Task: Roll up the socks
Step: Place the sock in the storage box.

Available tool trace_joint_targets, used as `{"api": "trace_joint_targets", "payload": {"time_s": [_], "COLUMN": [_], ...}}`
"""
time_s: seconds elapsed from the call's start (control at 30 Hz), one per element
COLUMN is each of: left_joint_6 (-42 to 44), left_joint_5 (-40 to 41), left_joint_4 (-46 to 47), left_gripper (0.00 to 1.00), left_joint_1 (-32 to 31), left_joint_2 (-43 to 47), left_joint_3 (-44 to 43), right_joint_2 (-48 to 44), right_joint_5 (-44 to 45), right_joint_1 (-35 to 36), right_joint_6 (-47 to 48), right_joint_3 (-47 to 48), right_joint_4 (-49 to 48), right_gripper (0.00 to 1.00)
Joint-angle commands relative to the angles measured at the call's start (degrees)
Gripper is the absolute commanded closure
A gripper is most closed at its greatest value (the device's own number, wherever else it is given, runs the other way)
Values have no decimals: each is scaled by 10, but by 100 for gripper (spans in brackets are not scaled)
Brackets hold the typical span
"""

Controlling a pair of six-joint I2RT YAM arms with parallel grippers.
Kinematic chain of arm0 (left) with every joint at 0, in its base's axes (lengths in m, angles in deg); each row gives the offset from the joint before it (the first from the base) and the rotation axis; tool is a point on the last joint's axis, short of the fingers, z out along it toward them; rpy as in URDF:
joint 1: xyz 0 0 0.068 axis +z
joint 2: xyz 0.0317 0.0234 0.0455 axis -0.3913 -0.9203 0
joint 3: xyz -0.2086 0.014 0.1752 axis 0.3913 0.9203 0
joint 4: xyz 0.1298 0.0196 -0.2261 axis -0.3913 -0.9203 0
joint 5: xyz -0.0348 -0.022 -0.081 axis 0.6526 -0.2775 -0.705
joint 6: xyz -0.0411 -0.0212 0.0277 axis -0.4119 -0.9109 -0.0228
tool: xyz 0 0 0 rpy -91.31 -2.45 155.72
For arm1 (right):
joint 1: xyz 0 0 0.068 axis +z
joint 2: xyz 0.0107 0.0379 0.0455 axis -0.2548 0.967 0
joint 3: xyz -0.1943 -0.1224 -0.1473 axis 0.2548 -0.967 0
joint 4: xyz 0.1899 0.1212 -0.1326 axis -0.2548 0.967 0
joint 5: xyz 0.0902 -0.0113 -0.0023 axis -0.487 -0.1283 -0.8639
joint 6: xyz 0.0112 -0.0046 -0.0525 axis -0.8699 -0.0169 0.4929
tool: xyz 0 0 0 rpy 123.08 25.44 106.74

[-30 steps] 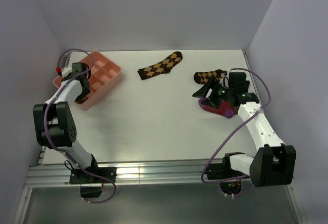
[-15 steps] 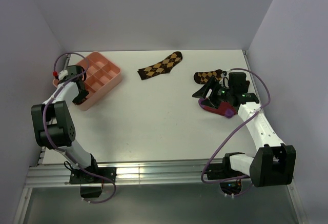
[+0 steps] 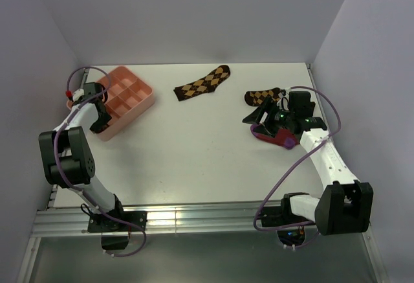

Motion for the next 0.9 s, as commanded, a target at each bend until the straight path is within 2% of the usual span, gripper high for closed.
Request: {"api": "trace_joint_targets", "payload": {"time_s": [0.0,0.27,0.5,0.87], "left_joint_6": [3,-4,-6,-3], "left_joint_5": [-1,1,8,-16], "left_joint_4": [-29,-39,-47,-11], "left_gripper": [49,42,43,41], "left_joint_1": [4,5,4,4], "left_joint_2": [29,36,34,33], "left_joint_3": [-17,-29,-26,8], "right_joint_2": [1,1,-2,0], "right_joint_5": [-14,-16,-19,-23], "right_joint_1": [-4,-5,-5,-5], "right_joint_6": [4,3,3,2], "right_joint_3": [-1,-2,-3,-7], "right_joint_4": [-22,-22,-23,-25], "right_gripper": [25,25,25,26]}}
